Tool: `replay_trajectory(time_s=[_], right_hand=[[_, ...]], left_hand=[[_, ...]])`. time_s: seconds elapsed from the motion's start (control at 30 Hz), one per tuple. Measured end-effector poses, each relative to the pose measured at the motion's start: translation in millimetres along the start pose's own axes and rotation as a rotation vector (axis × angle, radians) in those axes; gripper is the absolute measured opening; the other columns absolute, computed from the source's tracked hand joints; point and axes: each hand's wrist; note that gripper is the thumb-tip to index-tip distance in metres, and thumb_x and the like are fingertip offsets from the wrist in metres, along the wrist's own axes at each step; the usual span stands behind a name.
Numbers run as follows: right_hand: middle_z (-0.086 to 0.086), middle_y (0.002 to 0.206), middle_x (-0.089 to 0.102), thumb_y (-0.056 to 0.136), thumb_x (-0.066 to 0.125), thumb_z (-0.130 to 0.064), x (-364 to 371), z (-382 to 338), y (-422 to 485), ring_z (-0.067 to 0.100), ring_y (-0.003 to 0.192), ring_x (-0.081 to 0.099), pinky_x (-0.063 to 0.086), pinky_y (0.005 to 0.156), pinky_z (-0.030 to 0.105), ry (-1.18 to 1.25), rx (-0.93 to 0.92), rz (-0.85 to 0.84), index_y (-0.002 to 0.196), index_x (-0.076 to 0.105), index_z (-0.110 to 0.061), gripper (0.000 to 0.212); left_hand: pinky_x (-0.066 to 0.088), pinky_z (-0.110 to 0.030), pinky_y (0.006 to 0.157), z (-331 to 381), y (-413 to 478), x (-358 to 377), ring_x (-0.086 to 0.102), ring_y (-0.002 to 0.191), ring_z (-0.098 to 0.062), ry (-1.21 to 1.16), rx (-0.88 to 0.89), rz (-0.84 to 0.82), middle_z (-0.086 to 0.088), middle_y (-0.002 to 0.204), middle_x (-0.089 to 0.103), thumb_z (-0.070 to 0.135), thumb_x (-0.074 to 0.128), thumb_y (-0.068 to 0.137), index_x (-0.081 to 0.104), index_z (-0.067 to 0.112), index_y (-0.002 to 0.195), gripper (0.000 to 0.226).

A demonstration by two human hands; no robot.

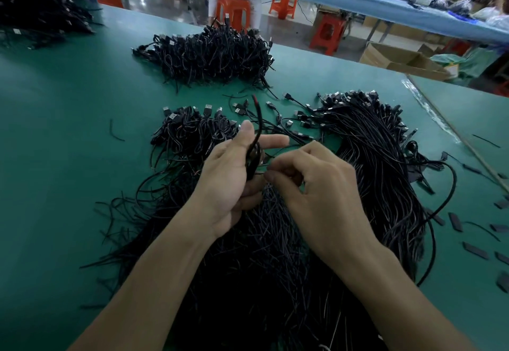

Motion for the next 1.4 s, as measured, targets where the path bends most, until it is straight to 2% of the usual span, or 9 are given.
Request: replay_trajectory(time_s=[0.13, 0.33, 0.43, 0.53, 0.63, 0.93, 1.17, 1.27, 1.4], right_hand=[[-0.011, 0.102, 0.051, 0.096, 0.062, -0.026, 4.5, -2.5, -2.1, 0.003, 0.087, 0.052, 0.047, 0.072, 0.017, -0.044, -0.017, -0.077, 0.11, 0.068, -0.022, 0.015], [-0.011, 0.095, 0.056, 0.096, 0.063, -0.027, 4.1, -0.1, -0.5, 0.004, 0.085, 0.054, 0.05, 0.073, 0.03, 0.039, 0.024, -0.058, 0.097, 0.071, -0.027, 0.008], [-0.012, 0.099, 0.049, 0.098, 0.058, -0.023, 4.8, -2.6, -2.4, 0.003, 0.091, 0.055, 0.049, 0.074, 0.025, -0.027, -0.124, -0.038, 0.095, 0.066, -0.017, 0.011], [0.001, 0.102, 0.053, 0.098, 0.059, -0.01, 4.0, 0.7, -7.4, 0.017, 0.111, 0.059, 0.053, 0.084, 0.034, -0.207, -0.387, -0.079, 0.094, 0.066, -0.008, 0.009], [0.008, 0.09, 0.06, 0.097, 0.056, -0.003, -0.5, 3.0, -11.3, 0.023, 0.083, 0.055, 0.046, 0.071, 0.038, -0.401, -0.607, 0.041, 0.089, 0.069, -0.007, 0.015], [0.007, 0.098, 0.065, 0.088, 0.06, -0.002, -18.7, -1.8, 2.7, 0.025, 0.089, 0.059, 0.042, 0.077, 0.035, -0.452, -0.693, -0.07, 0.088, 0.068, -0.009, 0.011], [0.006, 0.1, 0.062, 0.098, 0.057, -0.012, -15.1, 7.7, 3.1, 0.026, 0.091, 0.059, 0.052, 0.078, 0.041, -0.188, -0.411, -0.226, 0.097, 0.068, -0.005, 0.013], [0.001, 0.105, 0.058, 0.092, 0.058, -0.006, -20.0, 10.8, 4.2, 0.019, 0.092, 0.056, 0.05, 0.078, 0.034, -0.066, -0.322, -0.316, 0.098, 0.067, -0.009, 0.011], [0.002, 0.121, 0.053, 0.091, 0.068, -0.01, -25.7, 9.3, 2.9, 0.017, 0.096, 0.056, 0.053, 0.071, 0.037, -0.136, -0.398, -0.351, 0.099, 0.067, -0.013, 0.008]], left_hand=[[0.024, -0.012, 0.031, 0.5, -0.5, 0.7, 0.027, 0.031, -0.003, 0.025, -0.023, 0.036, 0.002, 0.061, 0.059, 0.052, 0.036, 0.104, 0.081, 0.018, 0.089, 0.058], [0.023, -0.012, 0.03, 0.7, 0.5, -2.0, 0.025, 0.032, -0.002, 0.01, -0.047, 0.014, 0.008, 0.058, 0.057, 0.053, 0.035, 0.104, 0.081, 0.02, 0.09, 0.058], [0.024, -0.014, 0.033, -2.3, 2.0, -2.7, 0.027, 0.034, -0.004, 0.074, -0.054, 0.052, 0.002, 0.059, 0.047, 0.055, 0.035, 0.103, 0.081, 0.021, 0.091, 0.058], [0.025, -0.015, 0.034, -3.3, 1.3, 0.0, 0.03, 0.034, -0.005, 0.118, -0.105, 0.038, 0.007, 0.049, 0.045, 0.056, 0.04, 0.1, 0.077, 0.026, 0.064, 0.059], [0.023, -0.017, 0.04, -2.6, -2.1, 1.8, 0.029, 0.041, -0.007, 0.253, -0.233, -0.002, 0.009, 0.048, 0.04, 0.059, 0.049, 0.096, 0.066, 0.032, 0.047, 0.058], [0.013, -0.011, 0.037, -3.0, -5.2, -0.3, 0.022, 0.034, -0.003, 0.121, -0.384, -0.199, 0.006, 0.048, 0.03, 0.02, 0.04, 0.103, 0.05, 0.02, 0.067, 0.037], [0.015, -0.01, 0.035, -1.1, -3.6, -3.2, 0.018, 0.041, -0.005, 0.081, -0.391, -0.381, 0.008, 0.055, 0.027, 0.084, 0.064, 0.066, 0.044, 0.022, 0.062, 0.065], [0.022, -0.01, 0.035, -2.1, -4.5, -6.2, 0.029, 0.042, 0.0, 0.223, -0.31, -0.487, 0.012, 0.055, 0.038, 0.051, 0.093, 0.05, 0.056, 0.021, 0.073, 0.053], [0.024, -0.014, 0.037, -1.5, -5.4, -7.2, 0.039, 0.045, -0.002, 0.348, -0.275, -0.557, 0.008, 0.056, 0.049, 0.012, 0.085, 0.06, 0.065, 0.016, 0.079, 0.029]])
Point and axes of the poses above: each hand's wrist, its own y-axis towards the middle knuckle, its own x-axis out of the palm, z = x × y
